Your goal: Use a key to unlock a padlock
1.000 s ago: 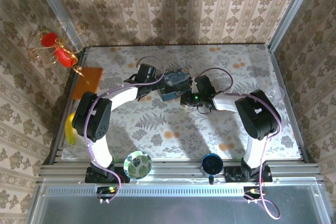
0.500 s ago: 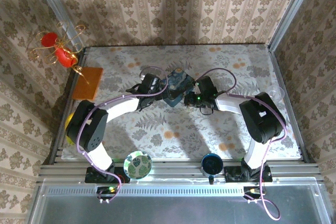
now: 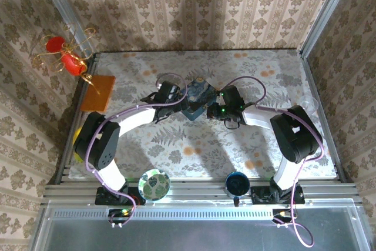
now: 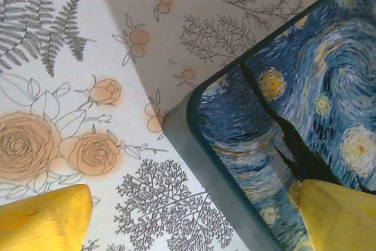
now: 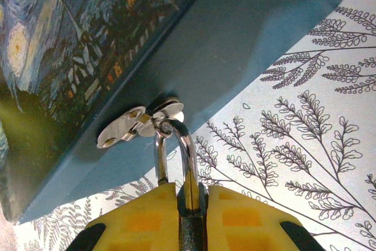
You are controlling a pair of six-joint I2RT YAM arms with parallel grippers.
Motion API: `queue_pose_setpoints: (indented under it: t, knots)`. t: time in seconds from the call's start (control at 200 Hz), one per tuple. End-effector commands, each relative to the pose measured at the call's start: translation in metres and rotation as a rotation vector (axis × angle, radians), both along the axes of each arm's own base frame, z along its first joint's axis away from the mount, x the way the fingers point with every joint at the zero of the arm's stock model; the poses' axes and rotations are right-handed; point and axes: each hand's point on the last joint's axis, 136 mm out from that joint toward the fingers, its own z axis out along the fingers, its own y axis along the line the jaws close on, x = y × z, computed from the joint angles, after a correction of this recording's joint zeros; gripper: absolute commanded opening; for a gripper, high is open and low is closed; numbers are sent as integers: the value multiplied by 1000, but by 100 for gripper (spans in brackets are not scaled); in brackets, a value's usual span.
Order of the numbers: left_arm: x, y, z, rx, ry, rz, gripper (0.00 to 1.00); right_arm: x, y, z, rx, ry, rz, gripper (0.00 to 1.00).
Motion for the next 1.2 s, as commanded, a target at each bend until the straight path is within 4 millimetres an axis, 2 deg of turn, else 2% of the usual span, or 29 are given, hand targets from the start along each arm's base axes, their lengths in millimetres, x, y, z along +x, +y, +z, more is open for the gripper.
queue_pose_setpoints:
  t: [0.0, 0.155, 0.235, 0.455, 0.565, 0.61, 0.65, 0.83, 0.915, 1.01, 1.09, 1.196]
  knots:
    - [-5, 21, -30, 57, 97, 46, 81, 5, -5, 12, 14, -26, -37, 1]
    - [3, 26, -33, 48, 101, 56, 58, 8, -7, 10, 34, -22, -62, 0]
    - [7, 26, -30, 48, 95, 51, 50, 9, -3, 7, 68, -15, -76, 0]
    - [9, 22, -31, 43, 100, 40, 48, 9, -4, -3, 119, -3, -132, 0]
    - [9, 21, -29, 34, 99, 33, 48, 9, -4, -2, 118, -6, -136, 0]
    - [9, 18, -23, 25, 88, 23, 51, 9, -4, -1, 118, -7, -136, 0]
    - [7, 17, -18, 21, 80, 20, 57, 9, -4, 0, 120, -7, -134, 0]
    - [6, 10, 24, -31, 4, 10, 99, 8, -2, 0, 133, -5, -131, 0]
    - [5, 9, 39, -43, -25, 12, 100, 7, 0, 1, 139, -5, -129, 0]
    - [2, 0, 44, -52, -28, 0, 100, 5, 1, 1, 143, -6, -129, 0]
    - [-3, -11, 38, -61, -9, -17, 100, 3, 1, -1, 143, -3, -132, 0]
    - [-7, -25, 21, -69, 42, -28, 100, 2, 0, 0, 147, -5, -137, 0]
